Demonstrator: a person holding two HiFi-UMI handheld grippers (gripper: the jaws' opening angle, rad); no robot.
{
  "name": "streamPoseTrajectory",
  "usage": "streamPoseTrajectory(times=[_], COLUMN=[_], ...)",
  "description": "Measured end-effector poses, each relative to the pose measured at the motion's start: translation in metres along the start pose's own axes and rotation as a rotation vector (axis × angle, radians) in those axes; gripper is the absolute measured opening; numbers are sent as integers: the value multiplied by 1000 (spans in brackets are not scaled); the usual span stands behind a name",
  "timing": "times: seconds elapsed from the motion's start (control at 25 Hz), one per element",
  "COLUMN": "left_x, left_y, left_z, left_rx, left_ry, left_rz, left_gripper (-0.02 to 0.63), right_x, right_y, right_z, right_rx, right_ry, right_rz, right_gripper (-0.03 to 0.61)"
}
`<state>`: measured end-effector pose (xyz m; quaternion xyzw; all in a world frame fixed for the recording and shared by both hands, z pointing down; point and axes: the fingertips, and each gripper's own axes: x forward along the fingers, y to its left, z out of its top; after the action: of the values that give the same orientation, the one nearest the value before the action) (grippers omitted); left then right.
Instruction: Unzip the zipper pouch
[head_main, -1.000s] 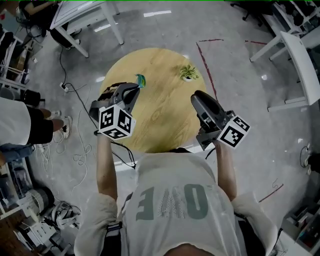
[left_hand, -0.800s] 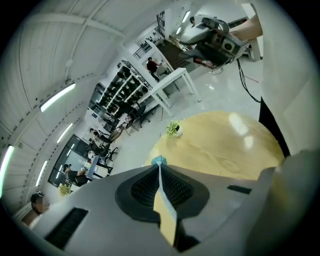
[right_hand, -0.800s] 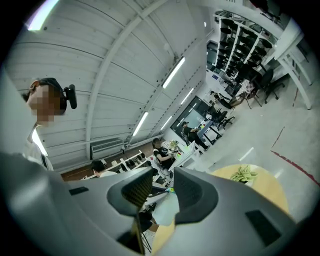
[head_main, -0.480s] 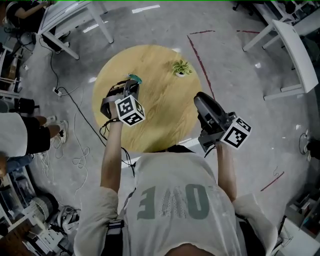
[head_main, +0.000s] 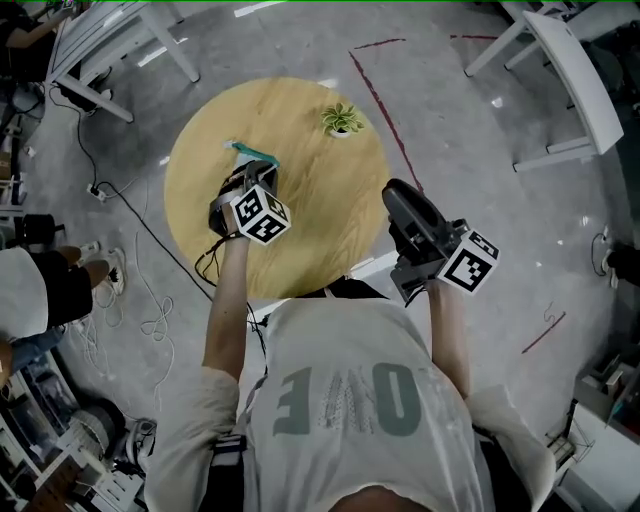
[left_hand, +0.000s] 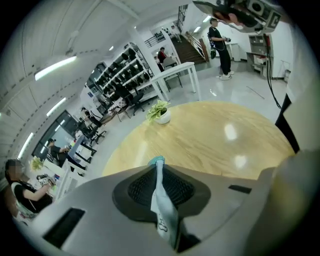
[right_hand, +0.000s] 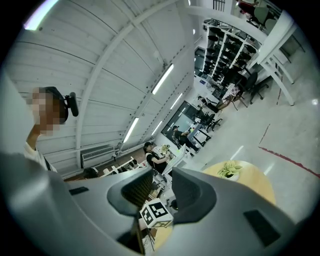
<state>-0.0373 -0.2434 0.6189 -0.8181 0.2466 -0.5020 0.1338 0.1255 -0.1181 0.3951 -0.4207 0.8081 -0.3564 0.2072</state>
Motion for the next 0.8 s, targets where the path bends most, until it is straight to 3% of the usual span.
streamPoseTrajectory(times=[0.2,0.6,0.8], left_x=[6,5,-9], left_y=[-12,-21,-7], left_z=[-3,2,14], left_rx=[-87,-211,-272], left_ry=[10,-23,-80], left_rz=[-49,-131,-85], left_gripper=[34,230,241], right_x=[-9,-11,-7], right_y=[0,7,10], right_z=[1,3,6], right_rx=[-5,-10,-20], right_ry=[-7,-11,-7], right_rz=[-11,11,43], right_gripper=[121,121,121])
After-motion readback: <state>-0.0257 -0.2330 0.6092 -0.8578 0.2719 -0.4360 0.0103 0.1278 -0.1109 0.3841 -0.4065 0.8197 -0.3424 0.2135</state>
